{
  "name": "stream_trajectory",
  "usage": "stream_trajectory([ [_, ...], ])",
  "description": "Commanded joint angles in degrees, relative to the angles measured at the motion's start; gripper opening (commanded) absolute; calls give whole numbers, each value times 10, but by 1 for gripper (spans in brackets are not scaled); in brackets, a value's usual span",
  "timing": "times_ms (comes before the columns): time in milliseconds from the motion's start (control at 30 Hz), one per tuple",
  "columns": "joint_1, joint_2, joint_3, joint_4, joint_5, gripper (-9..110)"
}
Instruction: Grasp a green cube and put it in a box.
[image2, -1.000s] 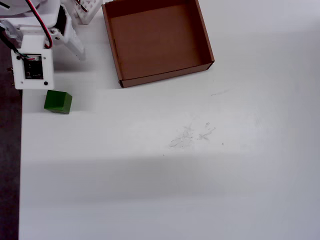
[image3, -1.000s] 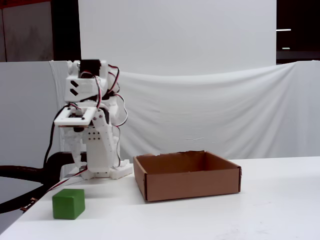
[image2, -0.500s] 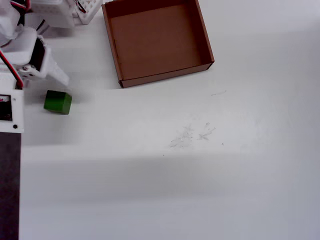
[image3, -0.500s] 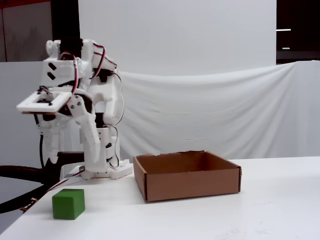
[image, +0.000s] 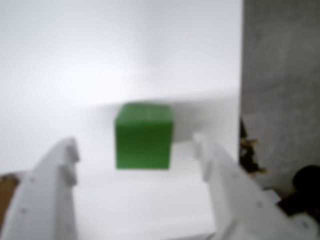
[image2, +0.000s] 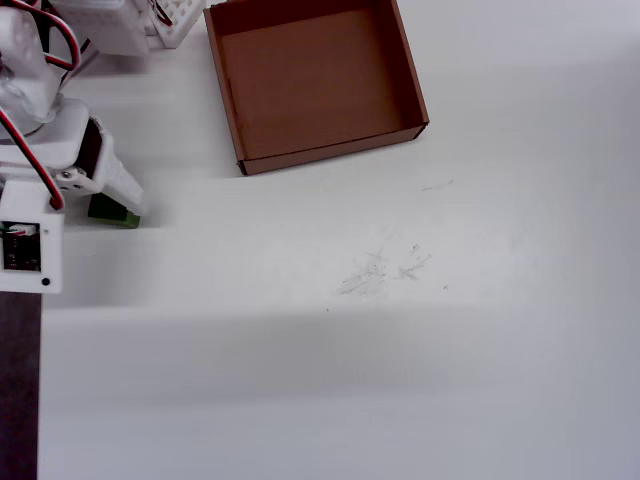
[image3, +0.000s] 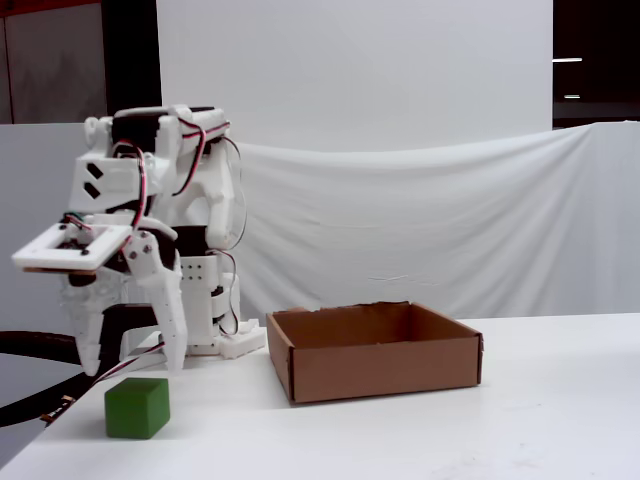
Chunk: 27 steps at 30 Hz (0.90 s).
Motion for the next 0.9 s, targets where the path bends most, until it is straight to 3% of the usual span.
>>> stream_trajectory([
  [0,-1,10,17,-32,-14,31],
  [867,-25,-29,30,-77,-7,23],
])
